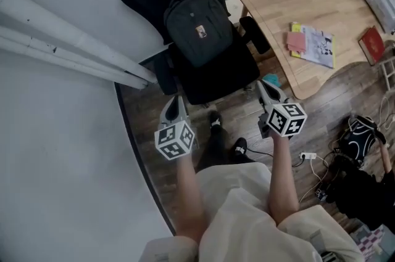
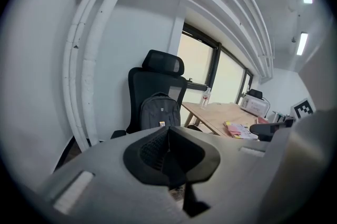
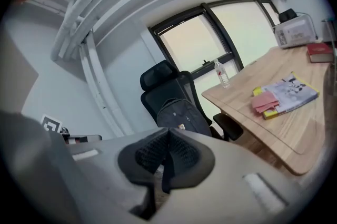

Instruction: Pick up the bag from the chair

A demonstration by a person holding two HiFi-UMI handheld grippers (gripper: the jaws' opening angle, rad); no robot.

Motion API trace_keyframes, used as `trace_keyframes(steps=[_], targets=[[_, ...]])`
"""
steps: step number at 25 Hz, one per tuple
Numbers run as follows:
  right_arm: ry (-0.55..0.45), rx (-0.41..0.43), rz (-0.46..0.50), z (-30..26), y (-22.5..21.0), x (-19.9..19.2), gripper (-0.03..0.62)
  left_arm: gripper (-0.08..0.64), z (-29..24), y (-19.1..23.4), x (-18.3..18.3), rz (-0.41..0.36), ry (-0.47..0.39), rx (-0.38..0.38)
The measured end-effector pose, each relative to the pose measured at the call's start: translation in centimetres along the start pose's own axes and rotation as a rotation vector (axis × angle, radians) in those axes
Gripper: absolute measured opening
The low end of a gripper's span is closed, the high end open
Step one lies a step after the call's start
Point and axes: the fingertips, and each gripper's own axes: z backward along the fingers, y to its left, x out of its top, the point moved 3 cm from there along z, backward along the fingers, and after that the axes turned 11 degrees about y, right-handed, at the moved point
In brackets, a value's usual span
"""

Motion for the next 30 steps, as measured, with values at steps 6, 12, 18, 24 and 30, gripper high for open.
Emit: trace_keyframes(steps=[6, 12, 18, 24, 30], targets=[[0.008, 0.011, 0.032, -4.8, -1.4, 4.9, 0.0, 0.009, -6.3, 1.8, 3.2, 0.03, -0.024, -0.008], [0.046, 0.009, 0.074, -15.5, -4.1, 11.5, 0.0, 0.009, -17.3, 5.1, 7.1, 0.064, 0.024, -0.046], [0.193, 0.028, 0.144, -29.6, -8.7, 13.6, 0.0, 0.011, -28.8, 10.5, 7.2, 0.067, 0.121, -0.066], [0.305, 0.049, 0.181, -38.9, -13.6, 12.1, 0.006, 0.014, -36.9, 12.6, 5.6, 0.108, 0.128, -0.228], [0.368, 0.046, 0.165, -43.5, -18.3, 10.6, 0.074, 0.261, -41.5, 15.1, 3.6, 0.112, 0.167, -0.167]])
